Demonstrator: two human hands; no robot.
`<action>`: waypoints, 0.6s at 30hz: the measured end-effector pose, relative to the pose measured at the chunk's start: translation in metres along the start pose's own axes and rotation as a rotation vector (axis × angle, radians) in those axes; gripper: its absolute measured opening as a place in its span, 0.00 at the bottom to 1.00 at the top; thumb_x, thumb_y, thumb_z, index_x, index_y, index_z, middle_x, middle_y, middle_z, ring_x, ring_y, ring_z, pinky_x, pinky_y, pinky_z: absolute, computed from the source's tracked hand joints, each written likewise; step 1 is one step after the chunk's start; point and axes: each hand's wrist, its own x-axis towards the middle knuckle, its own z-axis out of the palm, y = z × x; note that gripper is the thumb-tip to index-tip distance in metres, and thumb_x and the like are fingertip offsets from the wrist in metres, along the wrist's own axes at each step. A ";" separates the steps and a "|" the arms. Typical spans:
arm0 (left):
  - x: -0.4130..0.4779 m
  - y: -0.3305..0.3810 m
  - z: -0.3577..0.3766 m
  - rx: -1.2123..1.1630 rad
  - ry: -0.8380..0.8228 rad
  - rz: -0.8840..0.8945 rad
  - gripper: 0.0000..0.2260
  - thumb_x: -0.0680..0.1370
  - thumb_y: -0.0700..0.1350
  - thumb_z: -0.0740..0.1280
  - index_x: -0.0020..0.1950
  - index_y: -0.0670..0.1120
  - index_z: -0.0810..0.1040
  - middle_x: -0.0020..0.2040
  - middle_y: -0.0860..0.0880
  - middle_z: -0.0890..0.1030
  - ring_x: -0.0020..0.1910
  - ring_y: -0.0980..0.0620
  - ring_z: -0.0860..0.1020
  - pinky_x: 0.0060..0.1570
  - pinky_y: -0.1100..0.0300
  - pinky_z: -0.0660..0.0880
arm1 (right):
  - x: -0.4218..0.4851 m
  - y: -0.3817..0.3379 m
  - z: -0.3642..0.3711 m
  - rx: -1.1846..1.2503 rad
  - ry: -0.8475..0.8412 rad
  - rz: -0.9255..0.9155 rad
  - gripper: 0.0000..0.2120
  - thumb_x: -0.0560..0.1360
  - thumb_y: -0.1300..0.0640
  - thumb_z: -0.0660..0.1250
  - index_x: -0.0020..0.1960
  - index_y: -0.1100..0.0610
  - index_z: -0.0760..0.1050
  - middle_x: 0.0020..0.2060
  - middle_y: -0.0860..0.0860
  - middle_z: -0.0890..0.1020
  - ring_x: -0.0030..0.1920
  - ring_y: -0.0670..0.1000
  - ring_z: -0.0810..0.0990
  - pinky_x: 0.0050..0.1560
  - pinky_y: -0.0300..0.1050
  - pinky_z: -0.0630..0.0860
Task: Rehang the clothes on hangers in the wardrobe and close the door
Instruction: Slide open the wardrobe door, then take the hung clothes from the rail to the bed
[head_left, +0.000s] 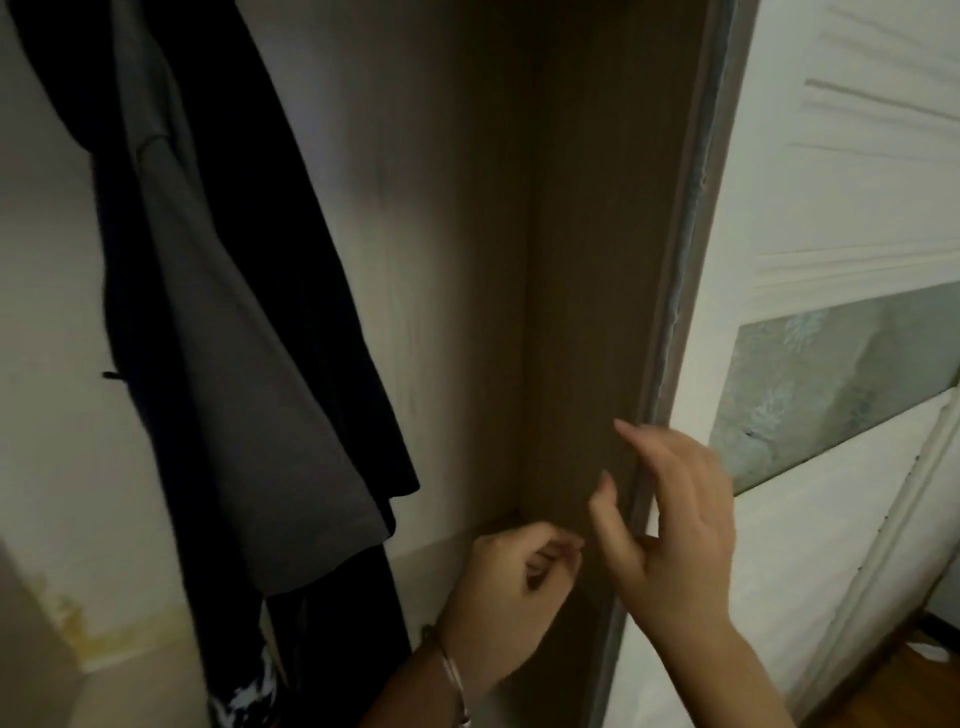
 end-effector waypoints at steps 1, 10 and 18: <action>-0.007 0.006 -0.017 -0.008 0.034 -0.001 0.10 0.75 0.44 0.67 0.41 0.61 0.79 0.35 0.65 0.81 0.42 0.62 0.81 0.42 0.73 0.74 | 0.007 -0.008 0.004 0.062 -0.039 0.010 0.15 0.71 0.57 0.63 0.57 0.56 0.72 0.46 0.55 0.81 0.50 0.49 0.75 0.52 0.43 0.72; -0.059 0.111 -0.187 0.011 0.567 0.303 0.11 0.62 0.54 0.72 0.42 0.54 0.83 0.36 0.53 0.85 0.33 0.60 0.82 0.37 0.72 0.77 | 0.102 -0.093 0.056 0.578 -0.244 -0.005 0.12 0.70 0.47 0.58 0.52 0.44 0.72 0.45 0.33 0.74 0.50 0.31 0.75 0.47 0.23 0.73; 0.003 0.168 -0.311 0.117 0.730 0.293 0.08 0.75 0.37 0.65 0.47 0.51 0.77 0.45 0.54 0.80 0.49 0.56 0.78 0.54 0.62 0.76 | 0.232 -0.183 0.072 0.803 -0.074 -0.035 0.07 0.74 0.59 0.64 0.47 0.48 0.77 0.38 0.37 0.78 0.40 0.38 0.78 0.49 0.35 0.75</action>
